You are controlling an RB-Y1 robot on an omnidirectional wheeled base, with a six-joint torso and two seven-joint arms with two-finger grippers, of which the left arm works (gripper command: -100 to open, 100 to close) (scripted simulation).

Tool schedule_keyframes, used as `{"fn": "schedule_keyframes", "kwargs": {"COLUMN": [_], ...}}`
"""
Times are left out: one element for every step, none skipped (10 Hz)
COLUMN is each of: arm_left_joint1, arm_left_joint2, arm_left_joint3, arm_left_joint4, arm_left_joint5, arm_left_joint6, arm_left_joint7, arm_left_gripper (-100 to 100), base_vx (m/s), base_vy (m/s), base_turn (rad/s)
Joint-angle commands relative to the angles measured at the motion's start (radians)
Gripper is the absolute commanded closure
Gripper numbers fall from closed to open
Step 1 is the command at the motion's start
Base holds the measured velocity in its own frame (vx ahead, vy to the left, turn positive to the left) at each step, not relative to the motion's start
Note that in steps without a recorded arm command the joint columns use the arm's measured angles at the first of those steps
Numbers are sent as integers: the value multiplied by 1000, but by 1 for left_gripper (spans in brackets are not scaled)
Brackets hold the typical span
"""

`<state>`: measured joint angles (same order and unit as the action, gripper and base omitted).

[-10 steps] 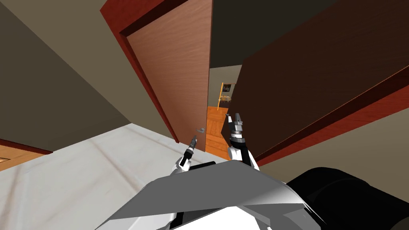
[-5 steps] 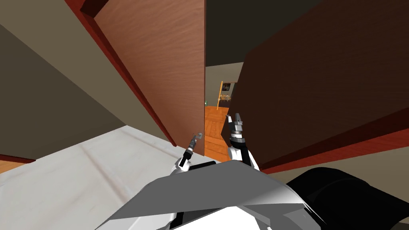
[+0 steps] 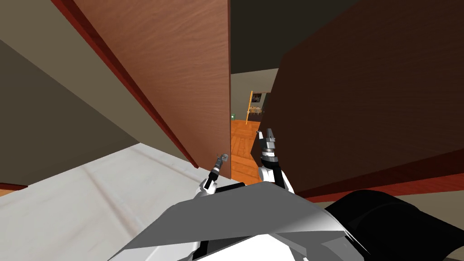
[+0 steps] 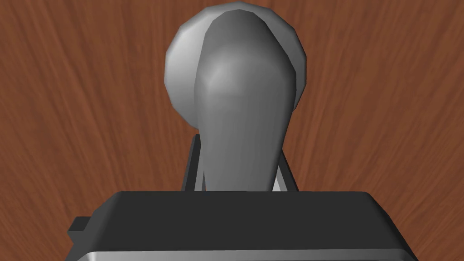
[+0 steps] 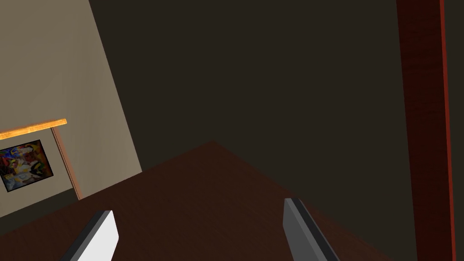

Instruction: Push the door open

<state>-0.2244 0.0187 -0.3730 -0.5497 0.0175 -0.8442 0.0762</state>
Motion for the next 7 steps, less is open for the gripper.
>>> {"fn": "schedule_keyframes", "kwargs": {"arm_left_joint1": [5,5,5,5,-1,-1,-2], "arm_left_joint2": [-2,-2,-2,-2,6,8,13], "arm_left_joint3": [-1,-1,-1,-1,12,15,24], "arm_left_joint4": [2,2,2,2,0,0,1], "arm_left_joint5": [0,0,0,0,6,8,12], "arm_left_joint6": [2,2,2,2,4,4,5], "arm_left_joint7": [0,0,0,0,-4,-6,-9], "arm_left_gripper": [100,100,100,100,100,100,100], "base_vx": [-13,0,0,0,86,127,144], "base_vy": [14,0,0,0,-52,-77,-115], "base_turn": [-21,0,0,0,18,31,41]}}
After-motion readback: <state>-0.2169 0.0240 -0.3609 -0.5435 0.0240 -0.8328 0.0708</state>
